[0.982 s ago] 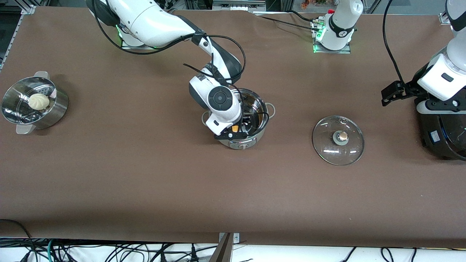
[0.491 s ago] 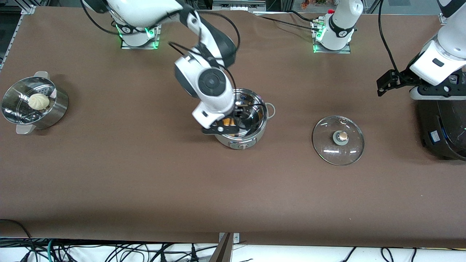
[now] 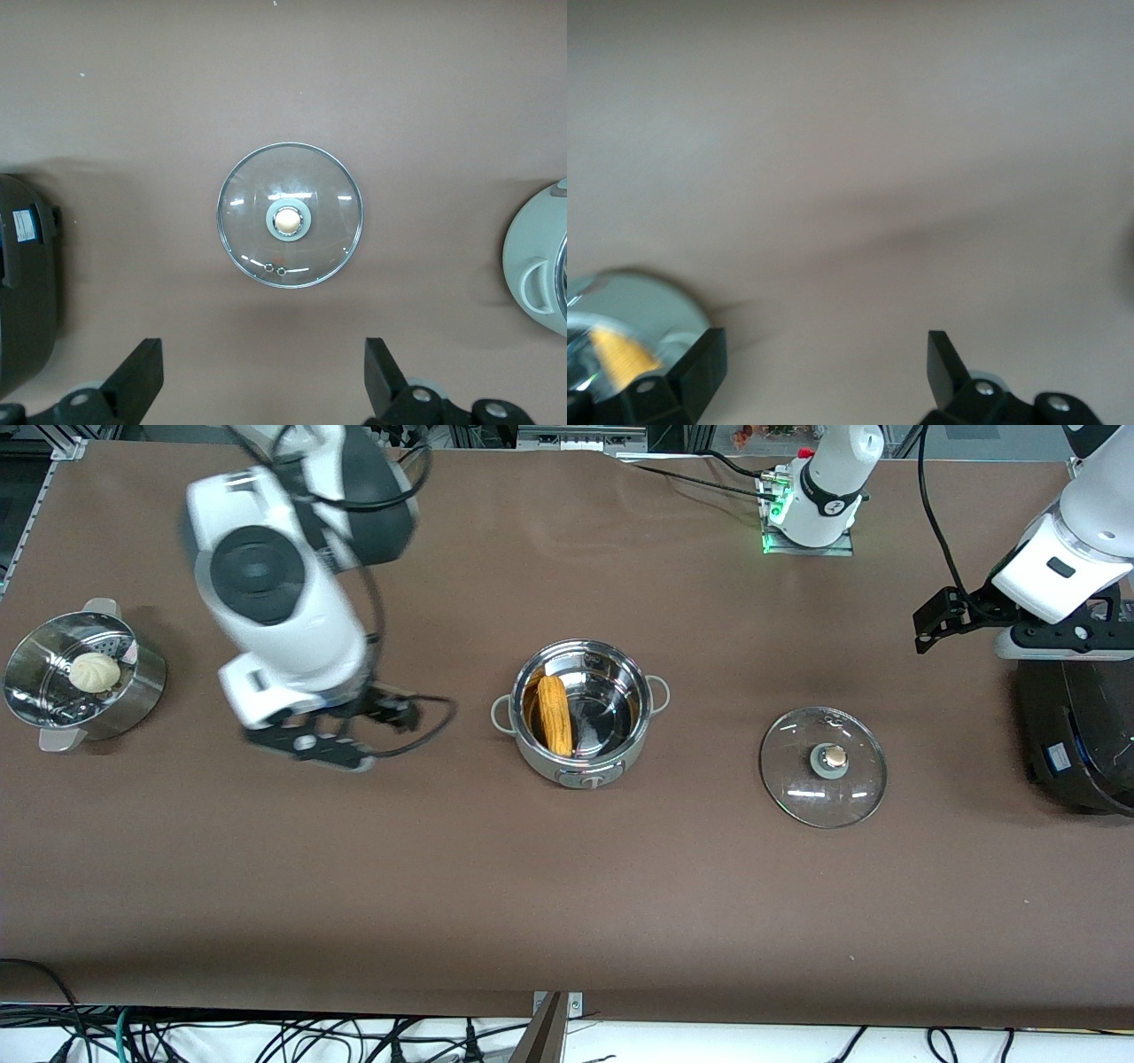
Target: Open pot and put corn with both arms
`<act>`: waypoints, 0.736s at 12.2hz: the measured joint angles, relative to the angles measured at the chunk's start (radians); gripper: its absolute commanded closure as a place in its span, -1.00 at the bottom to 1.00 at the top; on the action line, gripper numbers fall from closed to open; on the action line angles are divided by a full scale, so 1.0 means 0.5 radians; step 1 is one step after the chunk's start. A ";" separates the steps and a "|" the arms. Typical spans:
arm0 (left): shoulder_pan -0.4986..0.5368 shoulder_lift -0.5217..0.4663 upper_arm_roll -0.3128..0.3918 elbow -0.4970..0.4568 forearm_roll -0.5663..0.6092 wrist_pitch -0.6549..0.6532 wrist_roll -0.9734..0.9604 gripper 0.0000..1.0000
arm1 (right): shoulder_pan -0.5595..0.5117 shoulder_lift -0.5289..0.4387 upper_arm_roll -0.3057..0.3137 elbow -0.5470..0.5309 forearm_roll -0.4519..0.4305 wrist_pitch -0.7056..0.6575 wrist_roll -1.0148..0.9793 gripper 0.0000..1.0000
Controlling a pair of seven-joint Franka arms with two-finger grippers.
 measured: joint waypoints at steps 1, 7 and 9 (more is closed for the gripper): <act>-0.002 0.002 0.001 0.007 -0.001 0.009 0.000 -1.00 | -0.138 -0.057 0.010 -0.050 0.007 0.000 -0.019 -1.00; 0.001 0.084 0.019 0.080 -0.094 0.009 0.001 -1.00 | -0.976 -0.728 0.329 -0.705 0.060 0.077 -0.340 -1.00; -0.001 0.085 0.016 0.087 -0.094 0.009 0.001 -1.00 | -1.093 -0.820 0.442 -0.773 0.030 0.086 -0.651 -1.00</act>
